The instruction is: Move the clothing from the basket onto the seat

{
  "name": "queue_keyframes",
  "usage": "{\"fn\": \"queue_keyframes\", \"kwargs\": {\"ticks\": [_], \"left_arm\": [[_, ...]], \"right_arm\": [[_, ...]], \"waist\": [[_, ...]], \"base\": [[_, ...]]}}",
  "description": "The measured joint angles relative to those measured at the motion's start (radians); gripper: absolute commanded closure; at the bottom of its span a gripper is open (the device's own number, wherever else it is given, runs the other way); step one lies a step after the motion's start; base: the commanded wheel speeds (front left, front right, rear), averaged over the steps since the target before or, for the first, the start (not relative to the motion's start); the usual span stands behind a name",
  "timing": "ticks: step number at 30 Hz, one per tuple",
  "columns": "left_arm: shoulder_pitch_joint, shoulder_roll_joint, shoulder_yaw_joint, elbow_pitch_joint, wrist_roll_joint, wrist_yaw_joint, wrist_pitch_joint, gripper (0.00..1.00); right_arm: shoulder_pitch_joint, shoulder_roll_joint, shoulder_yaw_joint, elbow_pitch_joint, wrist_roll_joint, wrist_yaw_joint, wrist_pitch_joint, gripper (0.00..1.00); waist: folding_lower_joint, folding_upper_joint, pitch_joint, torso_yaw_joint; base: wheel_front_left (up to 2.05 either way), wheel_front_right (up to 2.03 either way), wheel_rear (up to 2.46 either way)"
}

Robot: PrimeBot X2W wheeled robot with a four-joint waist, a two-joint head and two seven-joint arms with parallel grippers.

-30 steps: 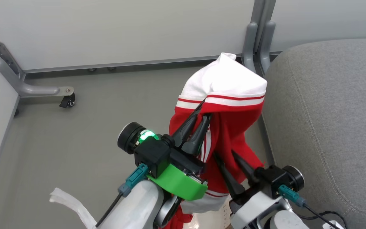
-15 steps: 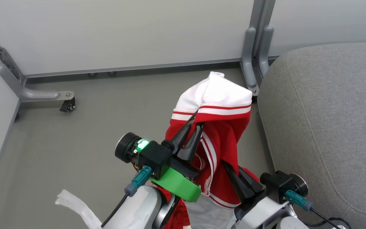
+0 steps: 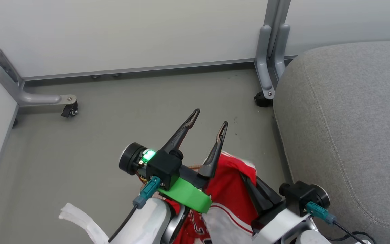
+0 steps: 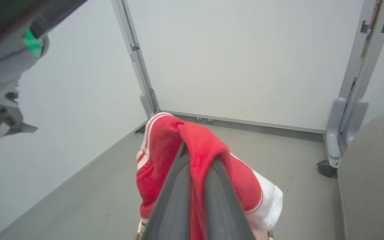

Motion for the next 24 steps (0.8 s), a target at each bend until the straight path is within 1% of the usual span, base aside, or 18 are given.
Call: {"fn": "queue_keyframes", "kwargs": {"ticks": [14,24], "left_arm": [[0.000,0.000,0.015,0.013,0.007,0.000,0.000,0.00],[0.000,0.000,0.025,0.026,0.031,0.000,0.000,0.00]], "right_arm": [[-0.004,0.002,-0.013,-0.007,-0.003,0.000,0.000,1.00],[-0.026,0.001,-0.049,-0.040,-0.023,0.000,0.000,1.00]], "waist": [[0.0000,0.0000,0.021,0.002],[0.0000,0.0000,0.048,-0.011]], "base": [[0.00,0.00,0.00],[0.00,0.00,0.00]]}}
